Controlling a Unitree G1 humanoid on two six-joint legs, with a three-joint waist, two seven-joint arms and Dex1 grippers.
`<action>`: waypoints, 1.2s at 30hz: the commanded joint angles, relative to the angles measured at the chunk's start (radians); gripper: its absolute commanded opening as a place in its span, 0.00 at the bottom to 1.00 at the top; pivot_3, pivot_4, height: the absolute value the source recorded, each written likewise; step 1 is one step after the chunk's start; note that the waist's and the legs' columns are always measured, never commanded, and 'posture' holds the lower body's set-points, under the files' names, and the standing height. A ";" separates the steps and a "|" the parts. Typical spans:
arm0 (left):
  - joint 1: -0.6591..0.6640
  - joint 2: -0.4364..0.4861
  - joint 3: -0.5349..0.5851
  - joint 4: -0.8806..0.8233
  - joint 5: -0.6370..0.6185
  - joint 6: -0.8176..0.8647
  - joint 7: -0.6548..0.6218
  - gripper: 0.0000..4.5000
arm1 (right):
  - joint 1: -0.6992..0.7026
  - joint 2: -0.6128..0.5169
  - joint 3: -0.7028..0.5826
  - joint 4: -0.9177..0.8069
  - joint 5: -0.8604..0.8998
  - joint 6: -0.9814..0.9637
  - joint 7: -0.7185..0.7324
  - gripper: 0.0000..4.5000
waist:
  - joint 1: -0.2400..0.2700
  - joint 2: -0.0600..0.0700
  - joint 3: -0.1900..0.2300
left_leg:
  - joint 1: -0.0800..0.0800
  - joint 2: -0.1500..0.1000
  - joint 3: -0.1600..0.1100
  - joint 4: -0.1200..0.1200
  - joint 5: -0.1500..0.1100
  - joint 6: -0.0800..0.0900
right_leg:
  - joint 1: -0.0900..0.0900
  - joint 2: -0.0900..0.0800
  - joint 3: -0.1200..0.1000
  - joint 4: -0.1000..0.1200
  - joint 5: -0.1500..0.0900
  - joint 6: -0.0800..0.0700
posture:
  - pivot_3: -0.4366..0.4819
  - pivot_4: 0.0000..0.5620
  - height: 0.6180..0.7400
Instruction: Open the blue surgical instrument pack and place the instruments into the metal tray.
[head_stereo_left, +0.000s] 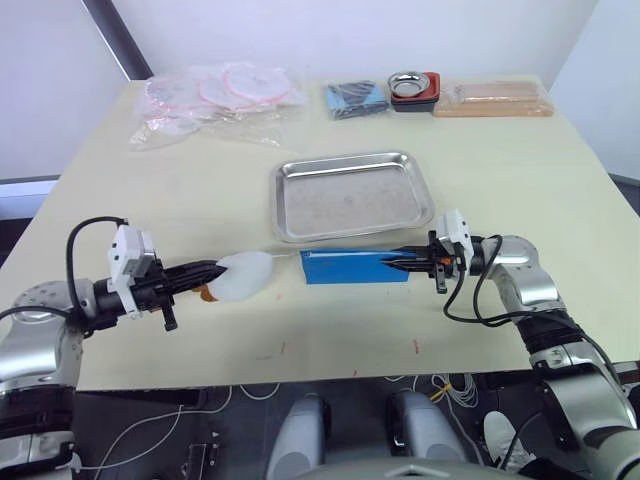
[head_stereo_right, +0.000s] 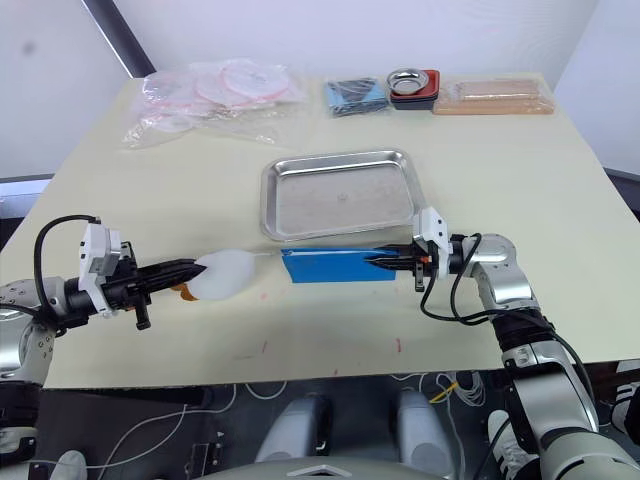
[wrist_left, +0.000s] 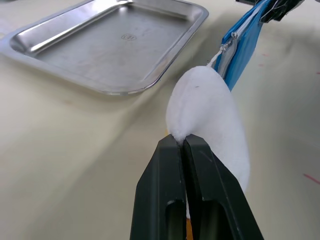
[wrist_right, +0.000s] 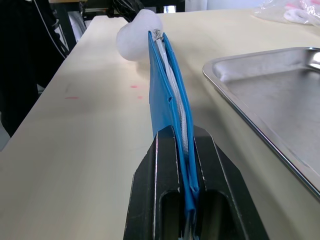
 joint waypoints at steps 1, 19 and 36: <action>-0.001 0.025 0.071 -0.001 0.001 -0.020 0.042 0.01 | -0.004 0.007 -0.001 0.012 -0.005 -0.007 0.002 0.00 | 0.000 0.000 0.000 | 0.000 0.000 0.000 0.000 0.000 0.000 | 0.000 0.000 0.000 0.000 0.000 0.000 | 0.48 0.27 1.00; 0.037 0.040 0.014 0.032 0.035 -0.008 0.025 0.01 | 0.005 0.015 -0.009 0.003 -0.002 -0.007 -0.010 0.00 | -0.001 0.000 0.000 | -0.001 0.007 0.009 0.000 0.000 0.000 | -0.003 0.004 0.001 0.000 0.003 -0.004 | 0.48 0.27 1.00; 0.031 -0.002 -0.046 0.083 0.057 -0.009 0.036 0.01 | 0.012 0.024 -0.103 -0.200 0.246 0.292 0.006 0.00 | 0.004 0.000 0.000 | -0.004 0.008 0.014 0.000 0.000 0.000 | -0.007 0.004 0.005 0.000 0.003 -0.004 | 0.48 0.27 1.00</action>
